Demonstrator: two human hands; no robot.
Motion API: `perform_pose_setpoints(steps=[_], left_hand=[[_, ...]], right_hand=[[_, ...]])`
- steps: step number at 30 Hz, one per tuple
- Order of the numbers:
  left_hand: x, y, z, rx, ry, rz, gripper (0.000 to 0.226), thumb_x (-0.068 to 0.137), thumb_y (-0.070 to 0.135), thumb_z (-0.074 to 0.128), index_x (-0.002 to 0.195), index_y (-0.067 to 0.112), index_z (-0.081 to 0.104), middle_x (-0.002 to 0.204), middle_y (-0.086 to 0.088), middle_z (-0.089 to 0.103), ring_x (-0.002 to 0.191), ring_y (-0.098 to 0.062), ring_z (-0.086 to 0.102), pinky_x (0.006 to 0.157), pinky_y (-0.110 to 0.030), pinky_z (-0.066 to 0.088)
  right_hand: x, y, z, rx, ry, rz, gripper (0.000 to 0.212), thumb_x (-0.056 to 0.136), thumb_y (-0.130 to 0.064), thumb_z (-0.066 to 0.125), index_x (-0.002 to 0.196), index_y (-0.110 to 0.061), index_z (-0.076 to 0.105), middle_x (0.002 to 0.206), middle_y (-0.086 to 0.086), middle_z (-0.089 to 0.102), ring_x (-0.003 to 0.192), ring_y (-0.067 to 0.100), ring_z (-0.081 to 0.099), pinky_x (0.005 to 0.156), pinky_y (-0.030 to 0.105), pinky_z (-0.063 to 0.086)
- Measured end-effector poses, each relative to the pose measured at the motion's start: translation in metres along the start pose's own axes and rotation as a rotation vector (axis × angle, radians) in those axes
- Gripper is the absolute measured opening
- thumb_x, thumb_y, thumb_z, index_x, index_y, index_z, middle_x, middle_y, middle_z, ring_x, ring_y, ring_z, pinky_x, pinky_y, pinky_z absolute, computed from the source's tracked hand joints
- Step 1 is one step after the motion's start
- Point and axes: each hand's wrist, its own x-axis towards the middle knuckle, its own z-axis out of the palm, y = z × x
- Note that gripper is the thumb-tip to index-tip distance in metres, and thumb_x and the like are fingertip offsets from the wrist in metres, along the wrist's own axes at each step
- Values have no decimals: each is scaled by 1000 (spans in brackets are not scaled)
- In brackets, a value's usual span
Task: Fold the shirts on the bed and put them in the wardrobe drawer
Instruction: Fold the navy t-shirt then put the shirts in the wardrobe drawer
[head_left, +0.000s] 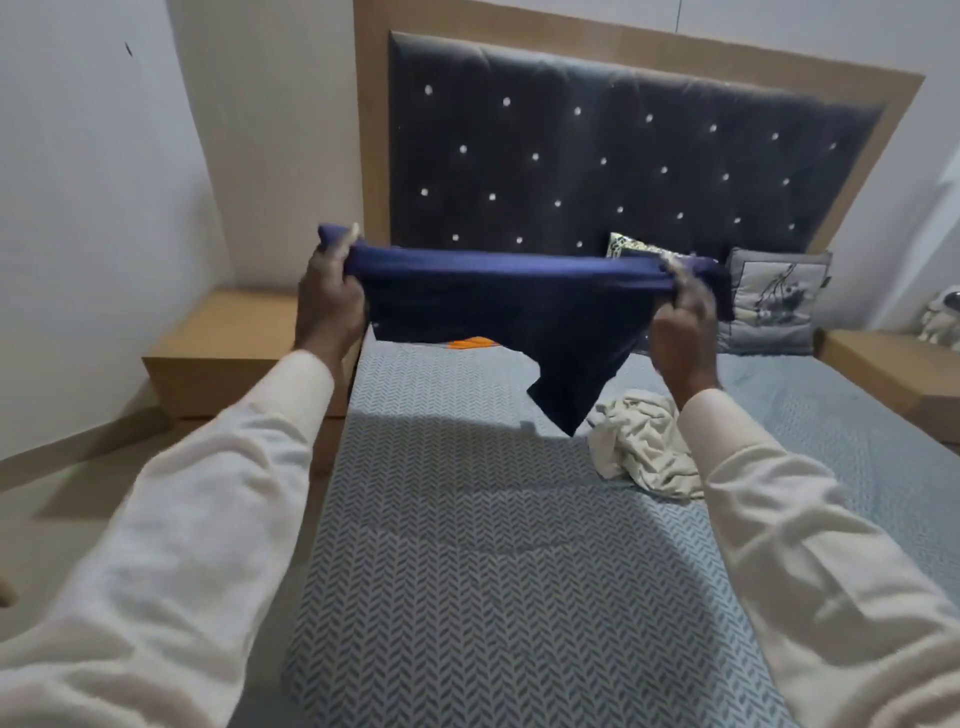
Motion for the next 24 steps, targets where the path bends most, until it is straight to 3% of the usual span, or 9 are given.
perform_pose_setpoints(steps=[2, 4, 7, 9, 12, 15, 18, 22, 24], left_hand=[[-37, -34, -2, 325, -12, 85, 50, 89, -2, 46, 135, 14, 56, 152, -18, 32, 139, -35, 33, 115, -39, 28], [-76, -78, -4, 562, -70, 138, 37, 86, 4, 53, 120, 9, 66, 145, -22, 38, 131, -41, 36, 108, -48, 35], [-143, -130, -7, 755, -291, 72, 35, 76, 19, 46, 96, 12, 73, 105, -15, 56, 98, -35, 48, 80, -44, 46], [-185, -145, -8, 799, -471, 52, 34, 76, 22, 46, 96, 18, 73, 91, -11, 59, 87, -34, 55, 72, -42, 48], [-232, -157, -9, 797, -629, 21, 32, 82, 15, 56, 112, 23, 65, 96, -7, 67, 90, -33, 64, 72, -37, 51], [-265, -167, -9, 854, -754, 83, 23, 66, 13, 68, 86, 24, 62, 67, -1, 63, 65, -27, 64, 51, -31, 49], [-278, -182, -10, 941, -823, 162, 17, 49, 19, 65, 62, 25, 55, 49, 4, 52, 46, -20, 57, 36, -23, 39], [-288, -197, -22, 1015, -855, 172, 22, 40, 18, 73, 54, 23, 57, 48, 4, 53, 47, -21, 57, 36, -22, 40], [-292, -175, -35, 1066, -853, 198, 13, 50, 11, 65, 59, 20, 61, 55, 0, 59, 54, -26, 62, 40, -29, 49]], right_hand=[[-23, 34, 5, -265, -59, -74, 59, 79, -15, 34, 134, -14, 55, 136, 20, 53, 132, 37, 39, 117, 38, 18], [-52, 74, 12, -487, -136, -96, 59, 77, -25, 32, 126, -7, 61, 119, 30, 58, 119, 45, 47, 111, 46, 29], [-111, 125, 15, -675, -266, -40, 48, 79, -34, 37, 99, -5, 69, 89, 27, 63, 92, 43, 56, 87, 47, 45], [-148, 148, 11, -757, -308, -25, 26, 81, -28, 51, 80, -6, 65, 75, 23, 59, 79, 42, 56, 73, 45, 48], [-191, 171, 3, -841, -429, 15, 16, 72, -15, 74, 78, -8, 61, 72, 22, 60, 75, 41, 58, 66, 44, 49], [-220, 188, -3, -880, -541, 7, 33, 53, -7, 84, 77, -9, 60, 64, 18, 59, 68, 39, 57, 57, 40, 49], [-238, 190, -10, -911, -607, -13, 37, 46, -7, 85, 74, -10, 62, 65, 14, 59, 68, 37, 56, 56, 38, 50], [-255, 184, -20, -970, -627, -4, 32, 47, -11, 86, 71, -12, 65, 63, 11, 60, 66, 35, 55, 53, 35, 45], [-263, 175, -25, -1050, -639, -33, 24, 56, -15, 81, 76, -14, 69, 68, 9, 64, 71, 34, 57, 58, 35, 47]])
